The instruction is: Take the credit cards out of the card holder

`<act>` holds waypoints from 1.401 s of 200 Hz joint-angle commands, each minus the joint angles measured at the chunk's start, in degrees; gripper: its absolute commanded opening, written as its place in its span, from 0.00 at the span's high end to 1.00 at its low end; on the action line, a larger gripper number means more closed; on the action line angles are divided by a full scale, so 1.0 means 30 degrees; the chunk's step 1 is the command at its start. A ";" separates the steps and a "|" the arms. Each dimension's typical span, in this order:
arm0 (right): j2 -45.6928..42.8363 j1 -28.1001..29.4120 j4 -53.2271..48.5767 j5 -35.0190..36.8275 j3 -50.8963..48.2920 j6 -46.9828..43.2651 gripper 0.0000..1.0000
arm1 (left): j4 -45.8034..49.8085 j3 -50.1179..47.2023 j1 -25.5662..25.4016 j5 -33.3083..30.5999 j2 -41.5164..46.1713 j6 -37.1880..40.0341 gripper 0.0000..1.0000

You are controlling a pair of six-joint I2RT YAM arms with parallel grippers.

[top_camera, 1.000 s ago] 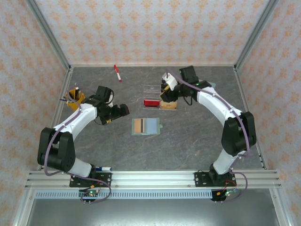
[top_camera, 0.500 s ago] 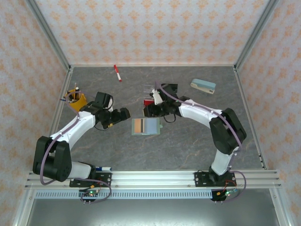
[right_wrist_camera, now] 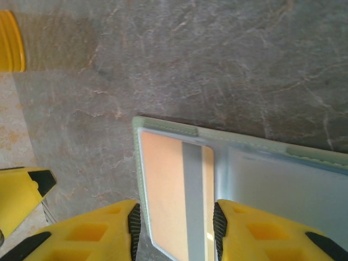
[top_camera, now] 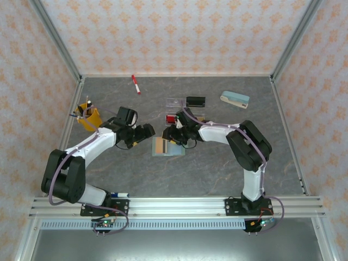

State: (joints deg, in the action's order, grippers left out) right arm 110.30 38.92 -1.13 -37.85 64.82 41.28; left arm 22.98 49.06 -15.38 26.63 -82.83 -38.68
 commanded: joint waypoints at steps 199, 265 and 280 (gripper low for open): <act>0.1330 0.0065 -0.0470 -0.0718 0.0296 -0.0140 0.69 | -0.2749 0.0274 -0.1584 0.1565 -0.4328 -0.1200 0.83; 0.1472 0.0124 -0.0066 -0.1563 0.0215 -0.0331 0.71 | -0.1900 -0.0095 -0.1584 0.0498 -0.5028 -0.0999 0.90; 0.1265 0.0124 0.0629 -0.2074 0.0034 -0.0144 0.73 | -0.1750 -0.0247 -0.1584 0.0200 -0.5087 -0.0936 0.90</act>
State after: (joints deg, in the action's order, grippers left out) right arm 113.16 38.85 -0.62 -40.69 65.47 40.88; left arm 15.66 49.12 -19.77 30.09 -95.85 -42.35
